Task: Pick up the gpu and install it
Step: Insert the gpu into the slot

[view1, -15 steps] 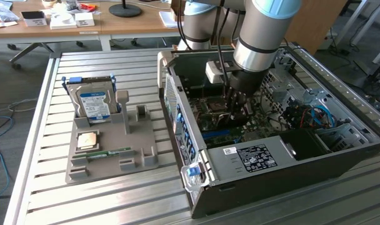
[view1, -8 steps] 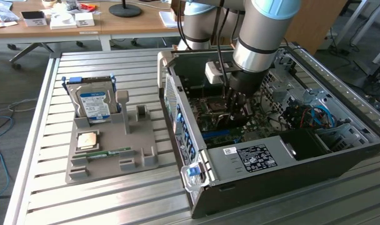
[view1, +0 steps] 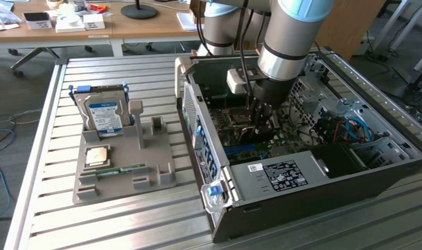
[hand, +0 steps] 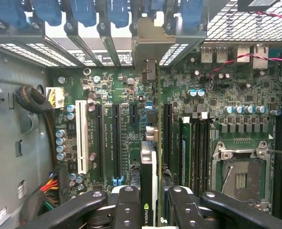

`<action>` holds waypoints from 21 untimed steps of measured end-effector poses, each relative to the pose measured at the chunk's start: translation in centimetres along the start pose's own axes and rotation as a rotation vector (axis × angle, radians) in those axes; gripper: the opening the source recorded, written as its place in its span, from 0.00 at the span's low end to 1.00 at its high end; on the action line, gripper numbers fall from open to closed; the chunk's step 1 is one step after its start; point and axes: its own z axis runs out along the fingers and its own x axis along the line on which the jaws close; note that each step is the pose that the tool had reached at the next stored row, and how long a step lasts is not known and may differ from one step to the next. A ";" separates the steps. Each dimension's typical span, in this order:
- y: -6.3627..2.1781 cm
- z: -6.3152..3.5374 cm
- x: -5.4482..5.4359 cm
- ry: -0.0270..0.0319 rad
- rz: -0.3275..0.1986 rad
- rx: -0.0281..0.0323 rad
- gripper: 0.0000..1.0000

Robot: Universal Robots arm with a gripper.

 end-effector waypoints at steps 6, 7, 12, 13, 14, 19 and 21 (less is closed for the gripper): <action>0.22 0.02 0.0 0.0014 0.000 0.0001 0.27; 0.26 0.02 0.0 0.0017 0.000 0.0001 0.27; 0.47 0.15 0.0 0.0028 0.000 0.0001 0.27; 0.50 0.16 0.0 0.0033 0.000 0.0001 0.27; 0.52 0.17 0.0 0.0037 0.000 0.0001 0.27; 0.61 0.31 0.0 0.0060 0.000 0.0002 0.27; 0.63 0.31 0.0 0.0065 0.000 0.0001 0.27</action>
